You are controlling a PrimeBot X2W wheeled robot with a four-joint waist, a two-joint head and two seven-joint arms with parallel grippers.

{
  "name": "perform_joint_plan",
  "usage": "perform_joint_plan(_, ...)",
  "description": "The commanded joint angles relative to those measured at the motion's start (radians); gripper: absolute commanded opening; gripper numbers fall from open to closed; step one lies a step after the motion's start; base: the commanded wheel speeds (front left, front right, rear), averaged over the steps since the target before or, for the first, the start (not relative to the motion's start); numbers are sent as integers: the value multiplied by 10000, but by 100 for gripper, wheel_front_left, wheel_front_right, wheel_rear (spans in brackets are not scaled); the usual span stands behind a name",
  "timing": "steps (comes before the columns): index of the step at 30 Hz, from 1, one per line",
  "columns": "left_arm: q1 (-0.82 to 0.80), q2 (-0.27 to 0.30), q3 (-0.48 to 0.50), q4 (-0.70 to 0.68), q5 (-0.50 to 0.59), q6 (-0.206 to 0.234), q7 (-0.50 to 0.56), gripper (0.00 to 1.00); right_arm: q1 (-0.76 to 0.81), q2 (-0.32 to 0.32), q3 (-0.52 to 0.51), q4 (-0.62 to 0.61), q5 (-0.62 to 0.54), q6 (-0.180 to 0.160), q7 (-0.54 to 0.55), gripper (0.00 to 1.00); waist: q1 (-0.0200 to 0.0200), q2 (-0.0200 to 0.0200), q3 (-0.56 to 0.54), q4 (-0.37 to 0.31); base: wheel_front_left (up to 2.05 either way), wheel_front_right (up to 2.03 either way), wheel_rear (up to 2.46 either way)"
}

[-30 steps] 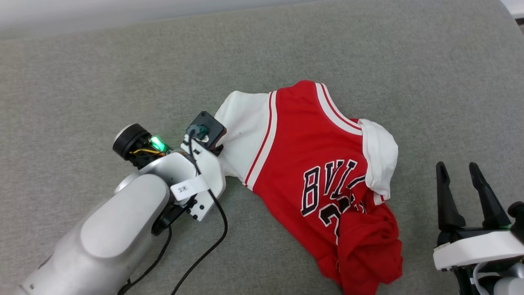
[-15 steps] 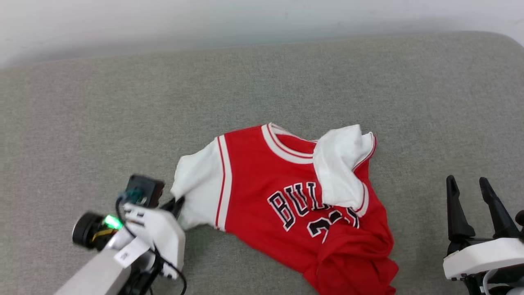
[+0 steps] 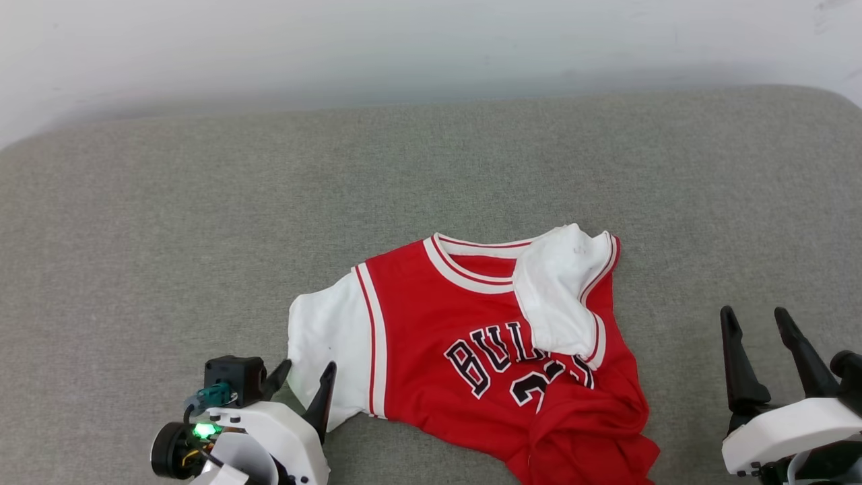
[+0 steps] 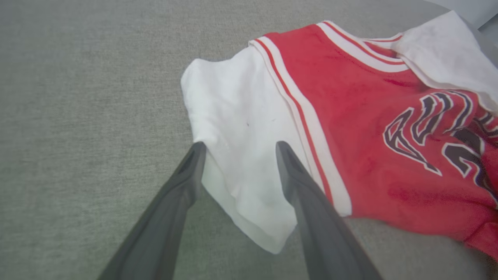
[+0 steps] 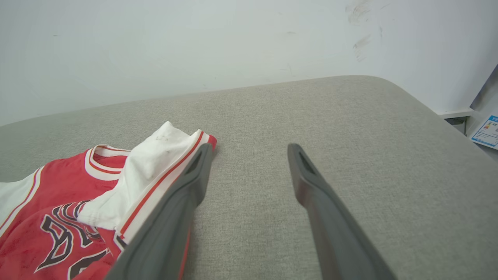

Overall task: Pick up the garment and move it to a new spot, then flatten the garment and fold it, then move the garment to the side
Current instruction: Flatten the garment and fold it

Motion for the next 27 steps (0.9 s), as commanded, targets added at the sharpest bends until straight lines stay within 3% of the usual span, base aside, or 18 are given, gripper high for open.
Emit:
perform_joint_plan(1, -56, -56, 72, 8, 138, -41, -375, 100, 99, 13, 19, -62, -50, -5, 111, 100, 1, 0, -102, 65, 0, 0, 0)
perform_joint_plan(5, -234, -167, 275, 8, 453, -109, -1470, 100, 196, 13, 149, -45, 44, -3, 715, 100, 1, 0, -232, 191, 0, 0, 0)
perform_joint_plan(12, -342, -330, 740, -198, 884, 57, -2481, 100, -16, 2, 534, 48, 49, -3, 2117, 100, 1, 0, -319, 470, 0, 0, 0)
perform_joint_plan(18, -295, -599, 1324, -732, 1381, 139, -2659, 100, -855, -808, 1325, 78, 397, -3, 3763, 100, 1, 0, -95, 916, 0, 0, 0)
perform_joint_plan(27, -368, -1142, 2054, -1330, 2101, -225, -2678, 100, -2505, -2273, 2937, 556, 1136, -3, 6202, 100, 1, 0, 658, 1803, 0, 0, 0)
